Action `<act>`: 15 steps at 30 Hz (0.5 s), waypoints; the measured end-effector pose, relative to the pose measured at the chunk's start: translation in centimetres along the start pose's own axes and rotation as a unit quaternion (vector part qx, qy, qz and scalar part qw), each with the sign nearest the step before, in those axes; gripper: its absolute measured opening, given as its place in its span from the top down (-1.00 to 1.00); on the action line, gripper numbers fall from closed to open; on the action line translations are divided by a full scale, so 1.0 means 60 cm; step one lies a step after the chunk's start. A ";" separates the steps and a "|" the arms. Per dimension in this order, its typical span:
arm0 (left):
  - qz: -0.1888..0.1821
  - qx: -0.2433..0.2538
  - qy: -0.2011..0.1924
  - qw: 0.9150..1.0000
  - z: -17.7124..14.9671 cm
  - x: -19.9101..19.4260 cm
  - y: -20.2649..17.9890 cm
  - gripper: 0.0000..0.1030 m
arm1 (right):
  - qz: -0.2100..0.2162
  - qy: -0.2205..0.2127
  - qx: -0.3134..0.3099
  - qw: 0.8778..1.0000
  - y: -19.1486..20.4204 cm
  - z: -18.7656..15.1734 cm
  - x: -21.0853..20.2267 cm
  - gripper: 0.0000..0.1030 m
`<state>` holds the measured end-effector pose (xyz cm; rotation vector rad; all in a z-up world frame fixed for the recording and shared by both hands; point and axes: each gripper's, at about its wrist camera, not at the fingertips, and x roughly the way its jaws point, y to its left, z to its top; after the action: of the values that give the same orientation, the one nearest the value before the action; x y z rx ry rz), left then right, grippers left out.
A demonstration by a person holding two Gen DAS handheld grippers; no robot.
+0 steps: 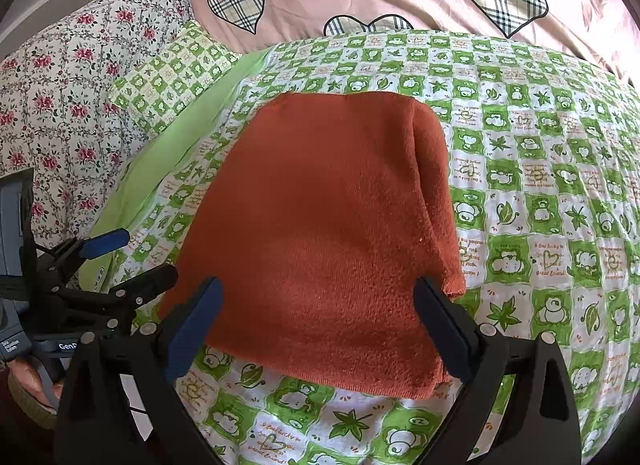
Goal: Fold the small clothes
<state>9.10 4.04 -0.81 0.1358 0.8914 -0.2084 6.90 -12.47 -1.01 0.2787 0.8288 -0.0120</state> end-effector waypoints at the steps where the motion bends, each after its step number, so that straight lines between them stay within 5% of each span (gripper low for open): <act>1: 0.000 0.000 0.000 1.000 0.000 0.000 0.000 -0.94 | 0.000 0.000 0.000 1.000 -0.001 0.000 0.000 -0.86; 15: -0.004 0.001 0.000 1.000 0.001 0.000 -0.001 -0.94 | 0.001 -0.001 0.000 1.000 0.000 0.001 -0.002 -0.86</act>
<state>9.12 3.96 -0.76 0.1350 0.8923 -0.2172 6.90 -12.52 -0.90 0.2794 0.8265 -0.0110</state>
